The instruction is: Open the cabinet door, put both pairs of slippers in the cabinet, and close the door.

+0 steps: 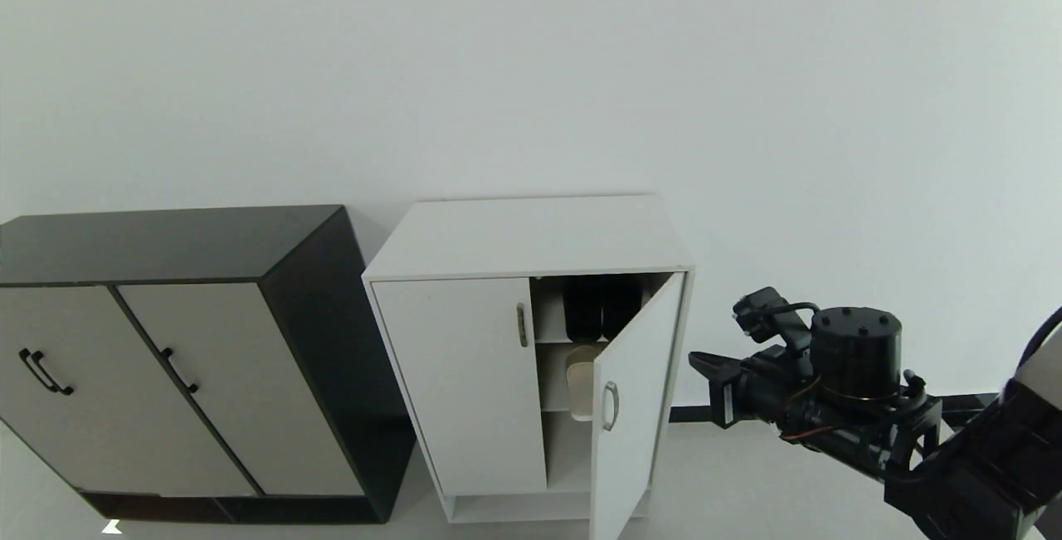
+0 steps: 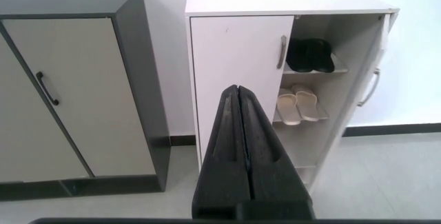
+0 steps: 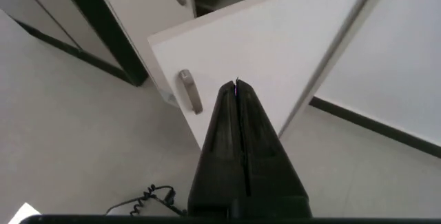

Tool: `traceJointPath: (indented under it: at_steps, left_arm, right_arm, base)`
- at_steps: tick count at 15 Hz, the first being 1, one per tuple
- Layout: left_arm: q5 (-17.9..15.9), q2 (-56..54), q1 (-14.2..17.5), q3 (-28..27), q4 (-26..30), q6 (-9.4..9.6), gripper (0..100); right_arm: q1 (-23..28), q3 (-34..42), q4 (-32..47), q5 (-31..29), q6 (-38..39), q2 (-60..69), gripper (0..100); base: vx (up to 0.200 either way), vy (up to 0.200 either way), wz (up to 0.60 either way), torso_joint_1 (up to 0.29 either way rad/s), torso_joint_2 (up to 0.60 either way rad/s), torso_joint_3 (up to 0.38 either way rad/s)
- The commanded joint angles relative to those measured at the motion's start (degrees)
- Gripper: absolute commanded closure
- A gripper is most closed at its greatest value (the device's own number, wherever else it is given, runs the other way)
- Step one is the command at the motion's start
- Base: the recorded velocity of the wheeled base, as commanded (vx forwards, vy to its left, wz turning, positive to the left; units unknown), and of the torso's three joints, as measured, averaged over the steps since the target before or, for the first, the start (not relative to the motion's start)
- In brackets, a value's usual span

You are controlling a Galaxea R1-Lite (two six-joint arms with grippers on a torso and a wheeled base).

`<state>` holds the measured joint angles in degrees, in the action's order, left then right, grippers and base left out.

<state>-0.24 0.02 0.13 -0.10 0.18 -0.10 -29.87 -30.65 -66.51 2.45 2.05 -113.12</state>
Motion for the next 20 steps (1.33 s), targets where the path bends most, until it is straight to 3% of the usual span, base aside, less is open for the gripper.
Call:
traceJointPath:
  at_steps: [1,4,6,11,13,16,20]
  left_arm:
    - [-0.02,-0.02,0.04,0.01,-0.01,0.01,100]
    - [-0.02,-0.02,0.04,0.01,-0.01,0.01,100]
    - [-0.02,-0.02,0.04,0.01,-0.01,0.01,100]
    - [-0.02,0.06,0.04,0.01,-0.01,0.01,100]
    - [-0.02,-0.02,0.04,0.01,-0.01,0.01,100]
    - [-0.02,-0.02,0.04,0.01,0.08,0.01,100]
    - [-0.02,-0.02,0.04,0.01,-0.01,0.01,100]
  right_arm:
    - [-0.19,3.23,-5.82,2.47,-0.38,-5.01,100]
    - [-1.25,7.18,-13.56,8.54,-0.38,-6.85,100]
    - [-2.13,8.59,-14.70,10.29,-0.38,-6.85,100]
    - [-4.32,9.55,-15.23,10.38,-0.47,-7.82,100]
    - [-5.82,9.29,-16.63,10.29,-0.47,-11.42,100]
    - [-5.99,3.49,-16.90,10.21,-0.38,-16.79,100]
    - [-4.15,-6.53,-8.37,10.12,0.15,-18.54,100]
  base:
    - [0.000,0.000,0.00,0.000,0.00,0.000]
    - [0.133,0.000,0.00,0.000,0.00,0.002]
    - [0.200,0.000,0.00,-0.017,0.00,0.009]
    - [0.200,0.000,0.00,0.006,0.00,0.006]
    - [0.000,0.000,0.00,0.000,0.00,0.000]
    - [0.000,0.000,0.00,0.000,0.00,0.000]
    - [0.000,0.000,0.00,0.000,0.00,0.000]
